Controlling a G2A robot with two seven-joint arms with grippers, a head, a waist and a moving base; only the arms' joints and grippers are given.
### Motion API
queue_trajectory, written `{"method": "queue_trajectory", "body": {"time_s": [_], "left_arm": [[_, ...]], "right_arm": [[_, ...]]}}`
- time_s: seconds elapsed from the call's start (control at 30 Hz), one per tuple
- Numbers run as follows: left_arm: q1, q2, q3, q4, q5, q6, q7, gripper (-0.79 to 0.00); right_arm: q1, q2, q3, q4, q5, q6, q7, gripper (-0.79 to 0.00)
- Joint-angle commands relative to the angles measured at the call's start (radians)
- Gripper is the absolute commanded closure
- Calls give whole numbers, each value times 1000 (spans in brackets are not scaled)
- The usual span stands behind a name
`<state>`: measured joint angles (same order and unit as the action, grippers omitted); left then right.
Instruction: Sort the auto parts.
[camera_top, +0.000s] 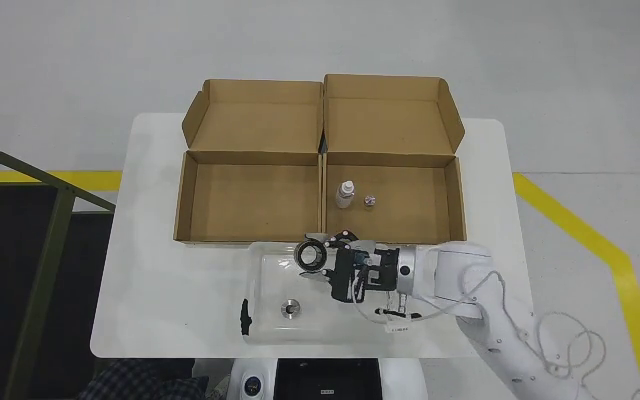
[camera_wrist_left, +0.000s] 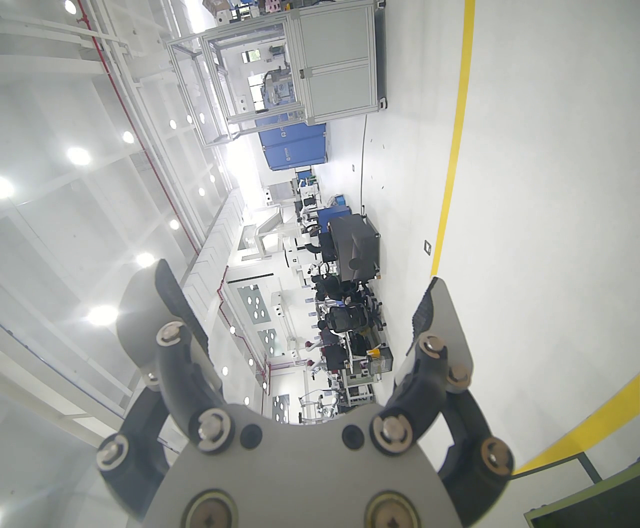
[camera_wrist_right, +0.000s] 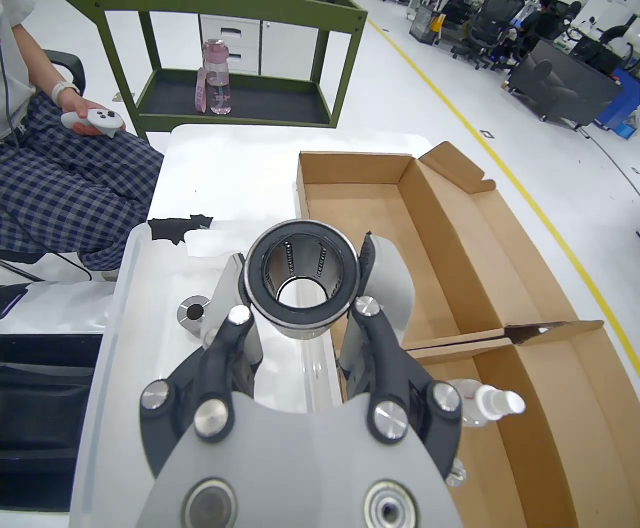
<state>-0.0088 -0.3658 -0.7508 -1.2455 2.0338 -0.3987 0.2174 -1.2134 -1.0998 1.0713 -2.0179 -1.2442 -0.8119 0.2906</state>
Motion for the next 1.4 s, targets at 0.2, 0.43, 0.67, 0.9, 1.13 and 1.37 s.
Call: {"method": "queue_trajectory", "body": {"time_s": [0.2,0.43,0.67,0.9,1.13,1.37], "left_arm": [[0,0,0,0,0,0,0,-785],[0,0,0,0,0,0,0,-785],[0,0,0,0,0,0,0,-785],[0,0,0,0,0,0,0,-785],[0,0,0,0,0,0,0,-785],[0,0,0,0,0,0,0,-785]], "right_arm": [[-62,18,105,-52,23,-4,-40,0],[-104,29,169,-81,34,-13,-70,0],[-129,36,204,-102,42,-10,-94,0],[-137,40,222,-109,51,-6,-107,0],[-128,41,213,-106,55,-2,-104,0],[-81,35,145,-77,46,8,-74,0]]}}
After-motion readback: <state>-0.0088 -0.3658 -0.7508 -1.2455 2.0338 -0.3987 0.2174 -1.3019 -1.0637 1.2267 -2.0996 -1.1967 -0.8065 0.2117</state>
